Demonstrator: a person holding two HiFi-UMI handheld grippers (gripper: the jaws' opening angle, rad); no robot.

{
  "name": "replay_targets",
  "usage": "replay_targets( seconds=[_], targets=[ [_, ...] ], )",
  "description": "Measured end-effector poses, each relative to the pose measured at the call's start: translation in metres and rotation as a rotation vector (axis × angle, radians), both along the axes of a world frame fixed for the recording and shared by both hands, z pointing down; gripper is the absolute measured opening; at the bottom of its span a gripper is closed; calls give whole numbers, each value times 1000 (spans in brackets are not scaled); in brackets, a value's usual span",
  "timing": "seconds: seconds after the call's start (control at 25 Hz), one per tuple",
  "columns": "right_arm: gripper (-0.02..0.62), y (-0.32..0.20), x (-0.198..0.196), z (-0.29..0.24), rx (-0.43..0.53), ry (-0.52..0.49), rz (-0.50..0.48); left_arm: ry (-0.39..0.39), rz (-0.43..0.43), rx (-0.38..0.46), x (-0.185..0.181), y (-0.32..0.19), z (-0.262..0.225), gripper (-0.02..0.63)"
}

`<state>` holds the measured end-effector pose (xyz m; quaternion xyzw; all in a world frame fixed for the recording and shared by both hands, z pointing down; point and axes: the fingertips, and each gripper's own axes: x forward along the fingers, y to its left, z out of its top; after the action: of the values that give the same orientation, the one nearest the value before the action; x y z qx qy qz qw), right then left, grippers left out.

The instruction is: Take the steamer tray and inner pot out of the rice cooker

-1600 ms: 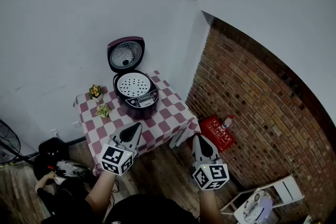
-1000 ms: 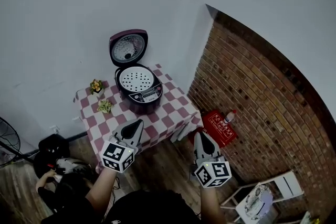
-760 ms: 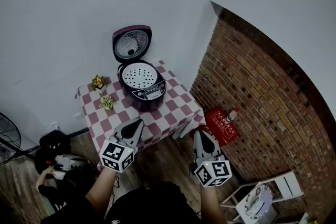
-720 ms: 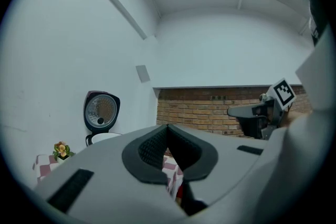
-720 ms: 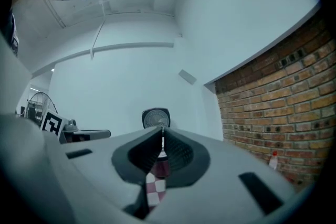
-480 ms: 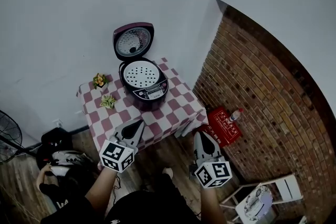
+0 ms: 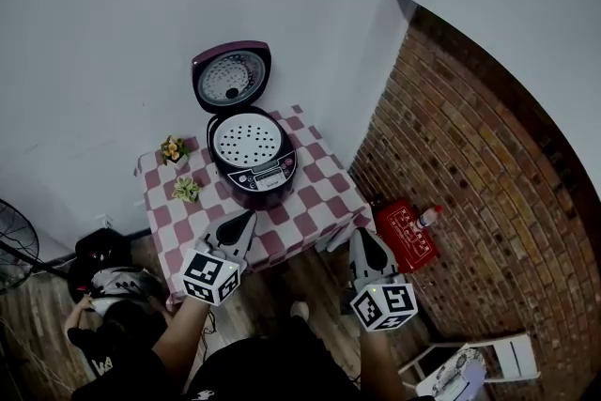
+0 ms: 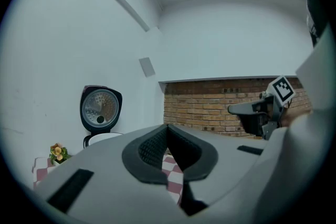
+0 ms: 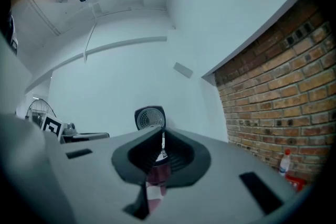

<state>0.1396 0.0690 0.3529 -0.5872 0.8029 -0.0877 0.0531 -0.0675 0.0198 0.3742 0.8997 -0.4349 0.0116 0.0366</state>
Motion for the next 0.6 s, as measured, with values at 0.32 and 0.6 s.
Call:
replay_targets(
  seconds=[0.32, 0.6],
  targets=[
    [5, -56, 32, -3, 4, -24, -49, -16, -79, -4, 25, -48, -5, 3],
    [5, -103, 48, 2, -5, -41, -124, -24, -146, -5, 43, -83, -7, 3]
  ],
)
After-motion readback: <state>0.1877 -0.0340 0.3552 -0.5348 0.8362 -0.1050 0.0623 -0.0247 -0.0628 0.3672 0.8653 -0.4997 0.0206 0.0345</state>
